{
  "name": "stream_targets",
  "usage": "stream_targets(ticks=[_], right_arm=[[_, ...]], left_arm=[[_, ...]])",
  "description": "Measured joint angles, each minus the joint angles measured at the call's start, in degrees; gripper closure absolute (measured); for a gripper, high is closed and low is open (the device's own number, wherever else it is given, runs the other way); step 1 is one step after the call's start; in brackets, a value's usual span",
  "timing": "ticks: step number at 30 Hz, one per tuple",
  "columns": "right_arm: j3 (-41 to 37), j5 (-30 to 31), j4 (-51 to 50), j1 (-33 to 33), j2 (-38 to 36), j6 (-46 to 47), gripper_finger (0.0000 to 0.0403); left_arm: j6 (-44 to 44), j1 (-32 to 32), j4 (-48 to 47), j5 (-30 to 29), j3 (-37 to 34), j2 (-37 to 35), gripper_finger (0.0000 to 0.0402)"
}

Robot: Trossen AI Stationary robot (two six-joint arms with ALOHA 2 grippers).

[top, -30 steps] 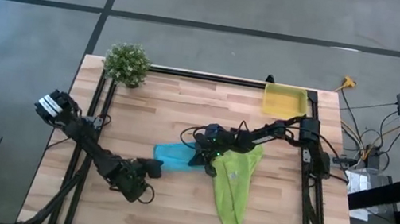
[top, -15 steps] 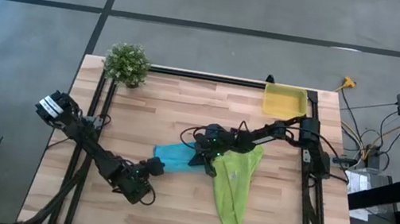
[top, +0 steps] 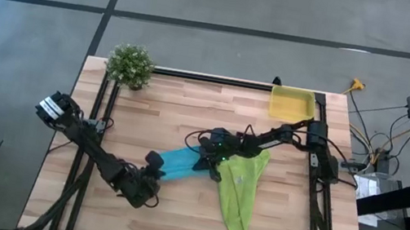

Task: Roll microfiber towels into tight, uniform cylinder then place into a basket
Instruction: Roll the blue microfiber towel

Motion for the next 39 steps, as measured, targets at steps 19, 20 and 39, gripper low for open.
stream_targets(ticks=[19,20,39], right_arm=[[-0.19,-0.05,1.14,0.57,-1.83,-4.34,0.0372],[-0.19,-0.05,0.89,0.57,-2.26,-4.6,0.0366],[-1.37,13.48,-17.79,5.67,-15.22,-31.56,0.0243]], left_arm=[[-26.18,-0.11,28.91,5.39,-12.48,-1.21,0.0401],[-26.47,-0.13,30.71,5.95,-13.29,-1.29,0.0401],[-37.9,-0.22,54.6,12.2,-23.7,-4.13,0.0402]])
